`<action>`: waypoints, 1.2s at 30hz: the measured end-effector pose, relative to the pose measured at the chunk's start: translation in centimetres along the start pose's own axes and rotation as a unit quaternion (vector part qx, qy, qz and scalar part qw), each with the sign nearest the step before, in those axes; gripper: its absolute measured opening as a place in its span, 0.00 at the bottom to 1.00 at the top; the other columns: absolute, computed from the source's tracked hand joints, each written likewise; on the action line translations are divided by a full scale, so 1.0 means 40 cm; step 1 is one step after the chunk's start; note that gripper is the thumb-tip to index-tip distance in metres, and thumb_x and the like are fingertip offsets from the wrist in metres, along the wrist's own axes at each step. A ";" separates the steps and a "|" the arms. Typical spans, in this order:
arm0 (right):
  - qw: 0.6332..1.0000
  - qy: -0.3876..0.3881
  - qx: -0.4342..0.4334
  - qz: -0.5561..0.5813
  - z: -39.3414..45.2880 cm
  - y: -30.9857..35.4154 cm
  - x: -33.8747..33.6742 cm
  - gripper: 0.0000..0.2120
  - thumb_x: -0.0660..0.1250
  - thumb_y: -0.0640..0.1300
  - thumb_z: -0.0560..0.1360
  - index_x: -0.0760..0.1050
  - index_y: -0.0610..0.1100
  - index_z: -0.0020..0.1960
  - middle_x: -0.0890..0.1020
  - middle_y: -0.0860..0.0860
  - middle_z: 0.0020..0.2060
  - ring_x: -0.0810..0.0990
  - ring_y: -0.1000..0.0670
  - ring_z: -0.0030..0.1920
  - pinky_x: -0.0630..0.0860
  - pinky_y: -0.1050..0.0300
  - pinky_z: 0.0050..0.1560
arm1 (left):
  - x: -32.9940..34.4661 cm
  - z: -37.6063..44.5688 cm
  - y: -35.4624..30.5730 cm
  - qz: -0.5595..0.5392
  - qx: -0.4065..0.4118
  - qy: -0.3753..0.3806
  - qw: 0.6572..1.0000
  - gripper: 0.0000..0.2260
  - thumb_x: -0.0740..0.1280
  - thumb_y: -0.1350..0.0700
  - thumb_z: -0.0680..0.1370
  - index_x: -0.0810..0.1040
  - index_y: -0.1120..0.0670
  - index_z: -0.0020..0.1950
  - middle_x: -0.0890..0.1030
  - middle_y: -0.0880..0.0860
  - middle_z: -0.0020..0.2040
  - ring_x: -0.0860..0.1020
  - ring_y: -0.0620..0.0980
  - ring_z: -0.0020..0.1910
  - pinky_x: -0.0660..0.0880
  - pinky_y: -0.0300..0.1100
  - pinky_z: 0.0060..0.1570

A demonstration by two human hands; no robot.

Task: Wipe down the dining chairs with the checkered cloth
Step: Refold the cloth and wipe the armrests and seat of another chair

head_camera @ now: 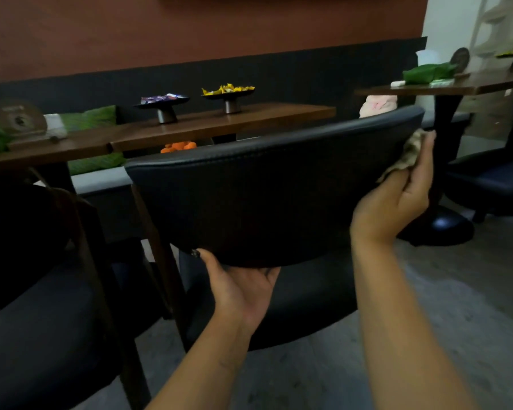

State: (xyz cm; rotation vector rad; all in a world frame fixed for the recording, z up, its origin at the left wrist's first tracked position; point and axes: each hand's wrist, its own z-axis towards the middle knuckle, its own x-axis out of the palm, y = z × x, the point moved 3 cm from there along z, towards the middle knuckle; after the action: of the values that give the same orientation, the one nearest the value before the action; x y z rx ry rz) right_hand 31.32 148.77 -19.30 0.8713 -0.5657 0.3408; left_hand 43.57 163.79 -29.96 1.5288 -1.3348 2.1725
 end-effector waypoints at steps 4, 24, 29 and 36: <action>0.991 0.009 -0.117 -0.057 -0.104 0.066 0.035 0.20 0.53 0.28 0.78 0.61 0.25 0.70 0.66 0.32 0.69 0.62 0.34 0.72 0.57 0.49 0.75 | -0.007 0.003 0.000 0.002 0.007 -0.008 1.000 0.39 0.56 0.23 0.70 0.66 0.44 0.75 0.75 0.57 0.70 0.74 0.61 0.67 0.68 0.56 0.69; 0.642 0.311 -0.671 -0.203 -0.300 0.171 0.173 0.16 0.62 0.36 0.79 0.73 0.39 0.67 0.73 0.41 0.66 0.70 0.41 0.69 0.60 0.46 0.72 | -0.082 -0.008 0.039 -0.164 -0.060 0.006 0.985 0.39 0.54 0.29 0.75 0.69 0.58 0.73 0.75 0.62 0.68 0.75 0.62 0.65 0.75 0.58 0.61; 0.503 0.393 -0.726 -0.257 -0.382 0.176 0.269 0.18 0.51 0.36 0.82 0.71 0.33 0.67 0.74 0.37 0.65 0.69 0.37 0.69 0.63 0.44 0.72 | -0.097 -0.009 0.056 -0.215 -0.063 0.018 0.974 0.39 0.54 0.28 0.76 0.75 0.59 0.68 0.76 0.62 0.66 0.77 0.62 0.63 0.76 0.60 0.56; 0.415 0.603 -0.586 -0.349 -0.396 0.058 0.111 0.18 0.63 0.46 0.79 0.74 0.44 0.67 0.73 0.48 0.68 0.70 0.47 0.69 0.65 0.54 0.71 | -0.102 -0.005 0.047 -0.288 -0.021 0.067 0.955 0.33 0.52 0.34 0.80 0.70 0.55 0.74 0.71 0.59 0.73 0.70 0.60 0.71 0.62 0.55 0.73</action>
State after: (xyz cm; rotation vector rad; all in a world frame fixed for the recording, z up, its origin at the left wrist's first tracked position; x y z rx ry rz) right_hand 38.88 162.98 -23.33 -0.7085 0.9656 -0.2960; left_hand 44.24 164.20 -34.37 1.4844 -0.7567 1.8192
